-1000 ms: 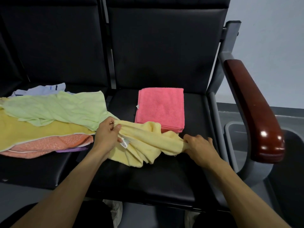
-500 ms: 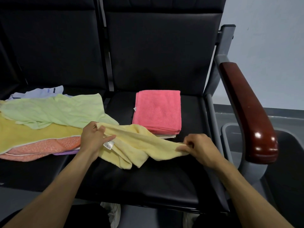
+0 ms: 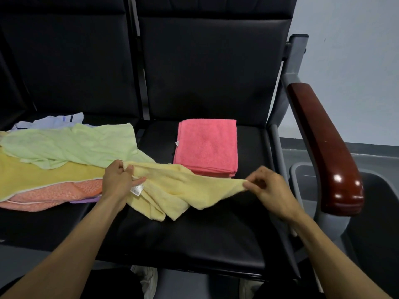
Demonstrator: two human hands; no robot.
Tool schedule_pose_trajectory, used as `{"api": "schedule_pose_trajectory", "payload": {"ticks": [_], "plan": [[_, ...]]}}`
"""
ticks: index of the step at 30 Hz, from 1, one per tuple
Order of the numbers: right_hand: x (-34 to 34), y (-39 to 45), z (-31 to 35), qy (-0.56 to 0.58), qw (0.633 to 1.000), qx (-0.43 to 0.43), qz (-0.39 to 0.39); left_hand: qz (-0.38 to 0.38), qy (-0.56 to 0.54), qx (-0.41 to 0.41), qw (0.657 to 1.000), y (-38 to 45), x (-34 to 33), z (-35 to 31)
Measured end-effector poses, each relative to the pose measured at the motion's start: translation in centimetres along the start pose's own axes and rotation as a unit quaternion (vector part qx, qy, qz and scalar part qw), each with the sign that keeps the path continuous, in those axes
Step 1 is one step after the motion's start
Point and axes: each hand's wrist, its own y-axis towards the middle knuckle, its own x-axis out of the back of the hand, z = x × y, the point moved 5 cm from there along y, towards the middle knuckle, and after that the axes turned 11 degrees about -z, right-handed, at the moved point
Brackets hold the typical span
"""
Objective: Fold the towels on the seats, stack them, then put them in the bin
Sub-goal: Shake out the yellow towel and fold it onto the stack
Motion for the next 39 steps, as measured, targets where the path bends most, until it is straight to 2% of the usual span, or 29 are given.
{"api": "schedule_pose_trajectory", "payload": {"ticks": [3,6,7,8,9,11,12,14,17,20,23,29,34,39], "plan": [[0.1,0.0,1.1,0.2,0.978,-0.058,-0.025,0.0,-0.001,0.011,1.0,0.0,-0.3,0.1],[-0.4,0.1,1.3,0.356,0.926,-0.118,-0.029,-0.002,-0.005,0.016,1.0,-0.4,-0.6,-0.1],[-0.6,0.1,1.4,0.39,0.912,-0.129,-0.015,-0.003,-0.003,0.016,1.0,-0.6,-0.7,-0.2],[-0.7,0.1,1.5,0.391,0.912,-0.123,0.002,-0.004,-0.004,0.015,1.0,-0.7,-0.8,-0.2],[-0.6,0.2,1.7,0.345,0.934,-0.092,0.018,-0.008,-0.005,0.016,1.0,-0.8,-0.7,-0.2],[-0.5,0.2,1.4,0.13,0.991,0.012,0.038,-0.022,-0.007,0.018,1.0,-0.6,-0.5,-0.2],[-0.7,0.1,0.8,0.015,0.998,0.047,0.049,-0.028,-0.008,0.018,0.999,-0.6,-0.4,-0.3],[-0.6,-0.1,-0.7,-0.125,0.988,0.039,0.088,-0.029,-0.013,0.016,0.999,-0.6,-0.4,-0.4],[-0.6,-0.5,-1.9,-0.225,0.966,0.008,0.126,-0.011,-0.017,0.009,1.0,-1.0,-0.8,-0.6],[-0.8,-0.6,-1.2,-0.27,0.955,0.061,0.107,-0.001,-0.022,0.008,1.0,-1.3,-1.0,-0.8],[-0.5,-0.6,-0.3,-0.291,0.951,0.096,0.037,0.002,-0.034,0.009,0.999,-1.2,-0.9,-0.9],[0.7,-0.1,0.8,-0.219,0.968,0.094,-0.079,-0.006,-0.046,0.021,0.999,-0.7,-0.3,-0.8],[0.5,0.1,0.2,-0.292,0.95,0.084,-0.072,-0.004,-0.046,0.018,0.999,-0.5,-0.4,-0.7],[1.0,-0.1,-0.9,-0.314,0.948,0.0,-0.048,-0.004,-0.05,0.009,0.999,-0.6,-0.5,-0.7]]}}
